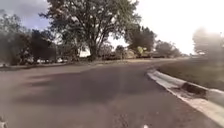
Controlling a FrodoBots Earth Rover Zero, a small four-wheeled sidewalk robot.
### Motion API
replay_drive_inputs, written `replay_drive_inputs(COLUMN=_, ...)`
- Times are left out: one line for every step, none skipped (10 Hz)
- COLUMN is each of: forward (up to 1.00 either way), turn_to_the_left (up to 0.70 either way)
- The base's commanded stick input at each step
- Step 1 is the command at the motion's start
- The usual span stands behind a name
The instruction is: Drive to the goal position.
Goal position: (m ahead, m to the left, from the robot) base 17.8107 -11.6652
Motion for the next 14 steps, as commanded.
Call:
replay_drive_inputs(forward=1.0, turn_to_the_left=0.0)
replay_drive_inputs(forward=1.0, turn_to_the_left=0.0)
replay_drive_inputs(forward=1.0, turn_to_the_left=0.0)
replay_drive_inputs(forward=1.0, turn_to_the_left=0.0)
replay_drive_inputs(forward=1.0, turn_to_the_left=0.0)
replay_drive_inputs(forward=1.0, turn_to_the_left=0.0)
replay_drive_inputs(forward=1.0, turn_to_the_left=0.0)
replay_drive_inputs(forward=1.0, turn_to_the_left=0.0)
replay_drive_inputs(forward=1.0, turn_to_the_left=0.0)
replay_drive_inputs(forward=1.0, turn_to_the_left=0.0)
replay_drive_inputs(forward=1.0, turn_to_the_left=0.0)
replay_drive_inputs(forward=1.0, turn_to_the_left=-0.03)
replay_drive_inputs(forward=1.0, turn_to_the_left=-0.27)
replay_drive_inputs(forward=1.0, turn_to_the_left=-0.19)
